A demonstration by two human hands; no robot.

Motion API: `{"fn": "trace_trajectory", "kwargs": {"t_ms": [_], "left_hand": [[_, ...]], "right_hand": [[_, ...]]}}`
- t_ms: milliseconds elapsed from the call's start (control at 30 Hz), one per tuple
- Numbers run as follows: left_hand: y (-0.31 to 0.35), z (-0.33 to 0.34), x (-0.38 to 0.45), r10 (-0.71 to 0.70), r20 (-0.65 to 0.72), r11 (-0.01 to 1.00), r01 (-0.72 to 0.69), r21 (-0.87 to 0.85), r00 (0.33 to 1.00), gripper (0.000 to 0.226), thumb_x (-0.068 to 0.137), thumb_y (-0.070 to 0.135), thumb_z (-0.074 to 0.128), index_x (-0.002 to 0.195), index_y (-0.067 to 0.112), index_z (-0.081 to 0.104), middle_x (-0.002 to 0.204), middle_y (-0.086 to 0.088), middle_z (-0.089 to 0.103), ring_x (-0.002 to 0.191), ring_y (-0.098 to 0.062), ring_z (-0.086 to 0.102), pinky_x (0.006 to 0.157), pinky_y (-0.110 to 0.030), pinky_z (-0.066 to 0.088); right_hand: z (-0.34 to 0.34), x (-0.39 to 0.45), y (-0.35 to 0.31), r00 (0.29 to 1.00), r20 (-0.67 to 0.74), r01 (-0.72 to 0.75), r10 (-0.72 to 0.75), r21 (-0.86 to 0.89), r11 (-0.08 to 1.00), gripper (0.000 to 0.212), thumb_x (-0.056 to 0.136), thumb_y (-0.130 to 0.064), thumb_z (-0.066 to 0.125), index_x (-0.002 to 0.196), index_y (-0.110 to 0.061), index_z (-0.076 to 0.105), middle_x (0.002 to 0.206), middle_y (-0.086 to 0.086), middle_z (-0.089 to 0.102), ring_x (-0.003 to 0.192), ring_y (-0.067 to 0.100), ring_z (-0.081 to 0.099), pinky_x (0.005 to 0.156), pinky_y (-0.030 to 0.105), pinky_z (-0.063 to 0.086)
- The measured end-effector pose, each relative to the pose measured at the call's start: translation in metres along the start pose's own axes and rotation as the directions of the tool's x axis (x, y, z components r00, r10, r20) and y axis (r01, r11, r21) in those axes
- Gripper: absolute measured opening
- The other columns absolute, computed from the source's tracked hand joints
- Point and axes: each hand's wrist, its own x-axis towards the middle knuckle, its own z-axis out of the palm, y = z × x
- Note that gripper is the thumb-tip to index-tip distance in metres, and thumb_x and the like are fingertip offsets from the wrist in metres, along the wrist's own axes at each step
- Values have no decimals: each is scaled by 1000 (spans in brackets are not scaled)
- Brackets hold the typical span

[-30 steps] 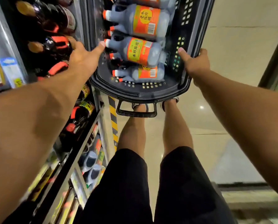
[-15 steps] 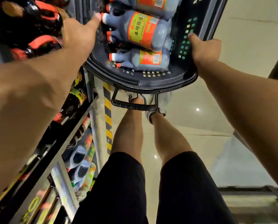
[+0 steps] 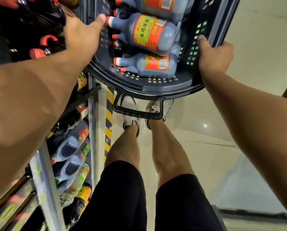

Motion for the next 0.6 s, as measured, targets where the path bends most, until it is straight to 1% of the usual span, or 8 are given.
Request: {"fn": "trace_trajectory", "kwargs": {"t_ms": [100, 133, 167, 233, 267, 433, 533, 600], "left_hand": [[-30, 2, -18, -23, 2, 999, 23, 37, 1000, 56, 87, 72, 69, 84, 22, 44, 101, 4, 51, 96, -15, 46, 75, -23, 37], [-39, 2, -25, -40, 14, 999, 39, 32, 999, 54, 87, 72, 68, 81, 25, 43, 99, 5, 50, 96, -15, 46, 75, -24, 36], [-50, 1, -31, -40, 6, 999, 40, 29, 999, 53, 87, 73, 68, 89, 21, 53, 102, 4, 52, 97, -15, 48, 76, -25, 38], [-69, 0, -44, -60, 10, 998, 60, 12, 998, 83, 80, 79, 66, 119, 5, 64, 115, -3, 64, 103, -22, 61, 87, -34, 50], [-78, 0, -50, -56, -7, 998, 56, 9, 998, 92, 76, 82, 65, 123, 3, 65, 120, -7, 69, 109, -26, 66, 93, -38, 53], [-124, -2, -84, -71, -9, 997, 71, -3, 997, 65, 79, 75, 71, 102, 15, 69, 103, -1, 72, 98, -23, 69, 84, -32, 51], [-147, -1, -111, -69, -25, 998, 69, 11, 997, 60, 83, 70, 72, 99, 12, 68, 98, -3, 67, 91, -24, 63, 79, -33, 48], [-166, -1, -125, -78, -41, 997, 79, 17, 996, 65, 81, 72, 71, 104, 11, 74, 101, -4, 72, 94, -27, 68, 80, -35, 53]], "right_hand": [[3, -19, 24, 1000, -4, 27, -27, 7, 1000, 48, 87, -60, 74, 72, -27, 42, 73, -11, 51, 75, 17, 54, 73, 31, 47], [4, -26, 32, 999, -9, 36, -36, -2, 999, 49, 86, -61, 74, 73, -25, 43, 73, -10, 51, 75, 17, 54, 74, 33, 47], [7, -33, 41, 999, -16, 46, -46, -9, 999, 50, 85, -63, 74, 74, -23, 46, 74, -8, 53, 75, 19, 54, 74, 35, 49], [9, -45, 58, 998, -37, 57, -58, -26, 998, 52, 82, -66, 73, 77, -20, 49, 76, -5, 55, 75, 20, 54, 75, 39, 51], [9, -52, 67, 997, -45, 61, -63, -37, 997, 52, 81, -66, 73, 76, -21, 48, 75, -4, 55, 75, 21, 54, 76, 40, 51], [14, -92, 107, 996, -32, 87, -87, 2, 996, 55, 76, -68, 73, 101, -19, 66, 95, -3, 67, 97, 25, 71, 92, 41, 57], [13, -110, 136, 995, -33, 90, -89, 20, 996, 55, 77, -68, 73, 99, -19, 67, 98, 1, 72, 97, 26, 72, 92, 43, 58], [14, -122, 154, 996, -38, 81, -80, 25, 996, 65, 76, -70, 72, 99, -9, 69, 97, 11, 75, 93, 33, 71, 89, 49, 58]]}}
